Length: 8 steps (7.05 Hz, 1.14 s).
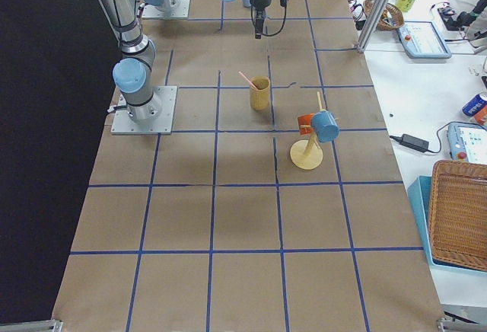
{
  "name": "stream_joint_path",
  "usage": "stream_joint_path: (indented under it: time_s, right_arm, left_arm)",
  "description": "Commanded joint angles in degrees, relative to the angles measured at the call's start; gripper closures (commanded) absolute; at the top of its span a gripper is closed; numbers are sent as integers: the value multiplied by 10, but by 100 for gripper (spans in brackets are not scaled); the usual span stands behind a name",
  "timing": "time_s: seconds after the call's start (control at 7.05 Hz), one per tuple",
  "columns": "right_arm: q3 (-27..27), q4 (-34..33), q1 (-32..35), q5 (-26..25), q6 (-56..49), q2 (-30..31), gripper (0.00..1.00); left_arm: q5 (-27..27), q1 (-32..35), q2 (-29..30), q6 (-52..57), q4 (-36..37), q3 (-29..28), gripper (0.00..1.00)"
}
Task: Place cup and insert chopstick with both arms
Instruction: 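Move the right gripper over the tan cup toward the pink chopstick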
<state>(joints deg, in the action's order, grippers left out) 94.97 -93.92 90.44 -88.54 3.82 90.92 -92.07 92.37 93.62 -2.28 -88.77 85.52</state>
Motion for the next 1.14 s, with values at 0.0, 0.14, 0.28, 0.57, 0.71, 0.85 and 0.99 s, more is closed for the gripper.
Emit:
stream_joint_path:
  time_s: [0.0,0.14,0.28,0.57,0.71,0.85,0.99]
  right_arm:
    - [-1,4,-1,-1,0,0,0]
    - [-1,5,-2,-1,0,0,0]
    - [-1,6,-2,-1,0,1,0]
    - [8,1,-2,-1,-2,0,0]
    - [11,-5,-12,-2,-56,-4,0]
    - [23,-9,-31,-7,-116,-3,0]
    - [26,-13,-44,-8,-139,-3,1]
  left_arm:
    - [0,-2,1,0,0,-2,0]
    - [1,-1,0,0,0,-2,0]
    - [4,-2,1,0,0,-2,0]
    - [3,-3,-1,4,0,-1,0]
    - [3,-3,-1,4,0,-1,0]
    - [4,-3,-1,4,0,-1,0]
    - [2,-3,-1,7,0,1,0]
